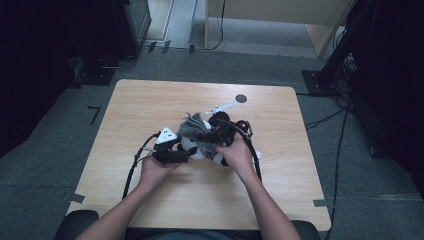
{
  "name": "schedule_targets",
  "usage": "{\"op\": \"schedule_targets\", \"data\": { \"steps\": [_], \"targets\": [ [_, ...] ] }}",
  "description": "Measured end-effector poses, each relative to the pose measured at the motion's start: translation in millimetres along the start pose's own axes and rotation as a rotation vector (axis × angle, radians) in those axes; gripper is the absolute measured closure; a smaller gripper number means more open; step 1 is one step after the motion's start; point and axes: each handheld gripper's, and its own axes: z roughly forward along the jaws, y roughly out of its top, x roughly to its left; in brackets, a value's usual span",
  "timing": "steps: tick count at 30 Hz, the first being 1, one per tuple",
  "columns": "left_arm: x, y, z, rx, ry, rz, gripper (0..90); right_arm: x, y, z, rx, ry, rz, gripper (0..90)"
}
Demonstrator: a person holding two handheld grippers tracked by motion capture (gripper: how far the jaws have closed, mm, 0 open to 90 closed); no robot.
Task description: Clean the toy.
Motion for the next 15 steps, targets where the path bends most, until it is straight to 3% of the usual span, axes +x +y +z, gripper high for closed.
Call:
{"op": "schedule_targets", "data": {
  "steps": [7,15],
  "targets": [
    [3.1,1.8,0.9,0.022,-0.016,-0.008,25.3,-20.6,-6.6,-25.6,-0.028,-0.040,0.053,72.2],
    [4.6,2.2,1.9,0.018,-0.030,-0.015,25.2,-36.9,-13.1,-64.7,-0.129,-0.016,0.116,72.4]
  ]
}}
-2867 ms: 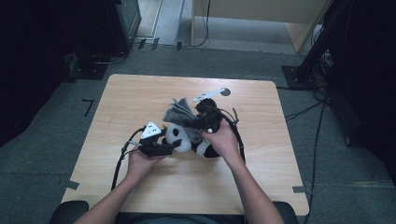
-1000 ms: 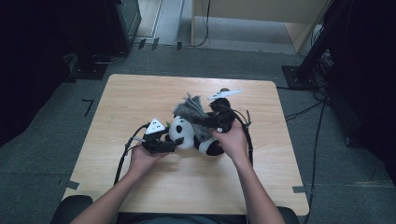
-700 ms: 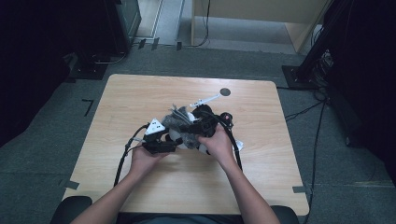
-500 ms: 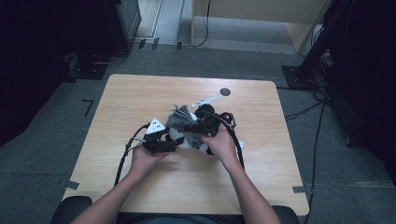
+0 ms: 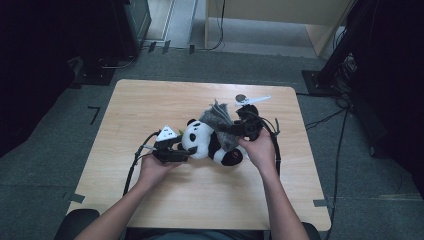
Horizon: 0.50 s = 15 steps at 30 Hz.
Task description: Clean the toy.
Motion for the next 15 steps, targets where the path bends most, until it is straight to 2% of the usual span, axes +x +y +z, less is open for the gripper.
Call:
{"op": "schedule_targets", "data": {
  "steps": [4,7,11,15],
  "targets": [
    [0.2,0.2,0.0,0.008,0.001,0.013,25.1,-2.5,-1.7,-22.1,-0.047,-0.025,0.014,72.6],
    [-0.1,0.0,-0.5,0.003,0.005,0.037,24.9,-5.9,-8.7,-32.6,-0.031,-0.078,0.011,72.6],
    [0.6,0.0,-0.3,-0.004,0.000,0.025,25.0,-12.7,-24.8,-43.8,-0.035,-0.057,0.047,72.6],
    [0.6,0.4,-0.1,-0.004,0.000,0.021,25.0,-7.4,-35.3,-51.8,-0.046,-0.026,0.057,72.6]
  ]
}}
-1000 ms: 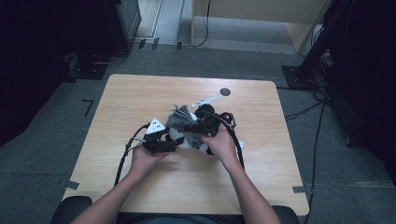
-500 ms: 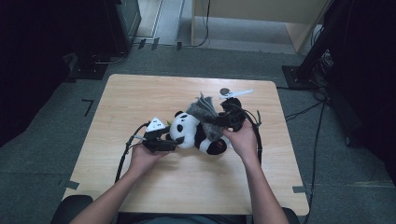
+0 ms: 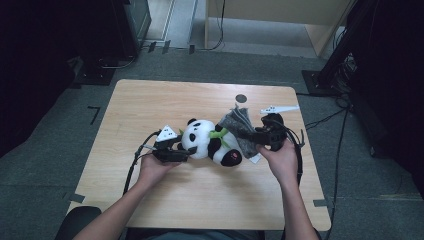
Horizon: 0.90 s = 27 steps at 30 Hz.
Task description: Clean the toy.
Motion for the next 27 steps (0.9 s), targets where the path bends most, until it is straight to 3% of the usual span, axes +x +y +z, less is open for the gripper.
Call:
{"op": "schedule_targets", "data": {
  "steps": [4,8,11,14,15,17,19,23,27],
  "targets": [
    [-0.1,0.7,-0.5,0.009,-0.001,0.000,25.3,13.3,-9.3,-1.8,0.000,0.043,-0.021,72.4],
    [0.1,0.8,-0.4,0.013,-0.005,-0.004,25.7,19.0,-22.4,8.3,0.042,0.055,-0.038,72.3],
    [-0.5,0.5,0.1,0.025,-0.004,0.012,25.8,13.2,-33.2,20.3,0.067,0.052,-0.036,72.1],
    [-0.5,1.0,0.0,0.027,-0.004,0.011,25.8,2.8,-37.2,22.0,0.048,0.062,-0.029,72.0],
    [-0.4,0.9,0.0,0.027,-0.005,0.012,25.8,-0.6,-37.6,20.7,0.045,0.052,-0.019,72.1],
    [0.0,0.9,0.0,0.027,-0.006,0.008,25.8,-5.5,-39.3,17.8,0.049,-0.017,-0.024,72.2],
    [0.6,0.9,0.0,0.025,-0.008,0.004,25.7,-11.2,-42.0,16.3,0.065,-0.041,-0.016,72.2],
    [1.0,0.9,0.2,0.022,-0.010,-0.001,25.7,-16.2,-42.9,11.4,0.049,-0.030,0.001,72.2],
    [0.8,0.9,0.2,0.023,-0.010,-0.001,25.7,-6.5,-35.9,0.1,0.007,-0.009,-0.015,72.2]
  ]
}}
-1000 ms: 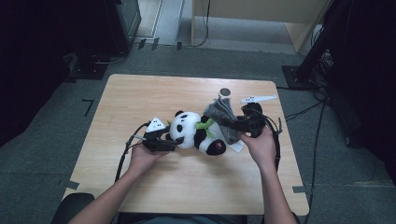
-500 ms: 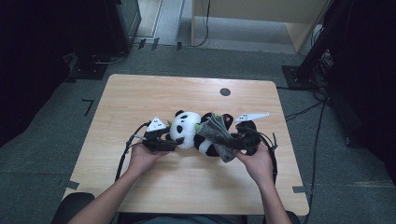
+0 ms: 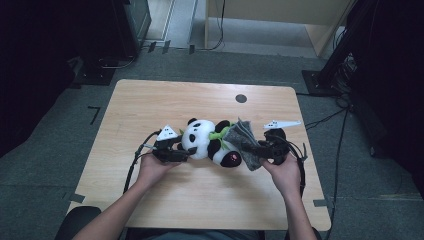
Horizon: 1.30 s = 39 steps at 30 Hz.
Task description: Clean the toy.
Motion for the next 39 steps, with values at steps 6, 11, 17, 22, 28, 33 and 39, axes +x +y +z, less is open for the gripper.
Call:
{"op": "schedule_targets", "data": {
  "steps": [6,11,17,22,28,33,39],
  "targets": [
    [-0.1,0.2,-0.2,0.002,0.001,0.000,25.7,22.6,6.6,-3.5,-0.035,0.078,-0.035,72.1],
    [1.1,0.7,-0.2,0.008,-0.007,-0.004,25.7,37.3,4.0,18.2,0.013,0.122,-0.074,72.0],
    [2.0,1.2,0.2,0.016,-0.017,-0.005,25.6,29.8,-2.1,31.1,0.034,0.105,-0.105,71.2],
    [2.8,1.1,0.3,0.018,-0.031,-0.009,25.5,18.0,-3.1,24.1,0.022,0.097,-0.070,71.2],
    [3.2,1.0,0.7,0.012,-0.035,-0.009,25.4,12.4,-3.5,21.9,0.012,0.098,-0.066,71.2],
    [3.7,0.8,0.5,0.016,-0.036,-0.004,25.4,1.9,-4.2,14.9,-0.006,0.050,-0.044,71.7],
    [4.9,0.5,0.8,0.013,-0.038,-0.004,25.3,-11.4,-8.2,16.9,0.020,-0.005,-0.021,72.3]
  ]
}}
